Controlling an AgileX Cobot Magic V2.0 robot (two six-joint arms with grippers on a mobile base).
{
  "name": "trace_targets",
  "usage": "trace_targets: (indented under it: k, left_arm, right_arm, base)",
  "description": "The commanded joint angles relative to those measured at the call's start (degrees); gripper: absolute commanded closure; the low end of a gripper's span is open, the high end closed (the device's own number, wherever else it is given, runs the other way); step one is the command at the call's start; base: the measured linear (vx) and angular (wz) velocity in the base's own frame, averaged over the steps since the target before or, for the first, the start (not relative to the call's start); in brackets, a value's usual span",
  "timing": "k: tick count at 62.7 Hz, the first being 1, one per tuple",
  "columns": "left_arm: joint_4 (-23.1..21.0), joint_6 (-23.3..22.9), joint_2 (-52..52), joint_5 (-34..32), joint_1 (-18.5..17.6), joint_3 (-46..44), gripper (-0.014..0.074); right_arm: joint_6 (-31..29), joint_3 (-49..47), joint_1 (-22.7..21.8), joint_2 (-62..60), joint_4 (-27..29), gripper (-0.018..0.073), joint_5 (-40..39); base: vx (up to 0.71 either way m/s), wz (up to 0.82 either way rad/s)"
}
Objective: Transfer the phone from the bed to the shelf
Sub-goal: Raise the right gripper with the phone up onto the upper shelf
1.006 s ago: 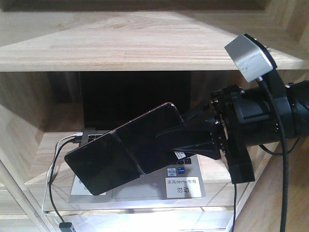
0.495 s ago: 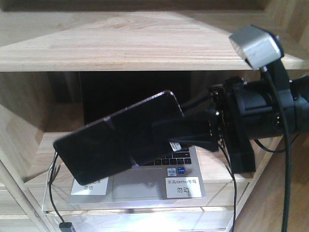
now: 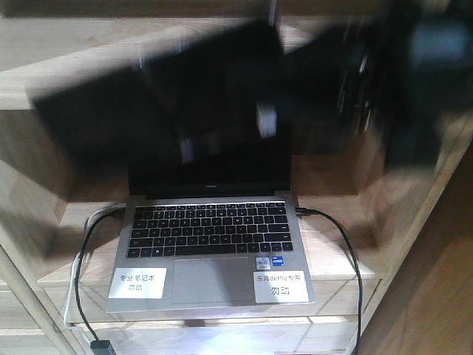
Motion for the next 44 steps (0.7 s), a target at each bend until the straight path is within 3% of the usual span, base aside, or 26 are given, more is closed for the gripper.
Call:
trace_targets:
  k: [1,22,44]
  left_arm:
    - [-0.3,-0.2,-0.4,-4.4,-0.2,0.0,0.0596]
    - [-0.3,-0.2,-0.4,-4.4,-0.2,0.0,0.0596]
    - [-0.3,-0.2,-0.4,-4.4,-0.2,0.0,0.0596]
  right_arm:
    - [0.8,-5.5,0.0,-0.5,5.9,0.0561,-6.7]
    - [2.6,-17.5,0.3,7.6,5.8,0.0561,-12.6]
    - [8.7,-31.7,11.4,20.4,-6.1,0.0561,-24.6]
  base:
    - [0.0,0.0]
    - [0.0,0.0]
    - [0.0,0.0]
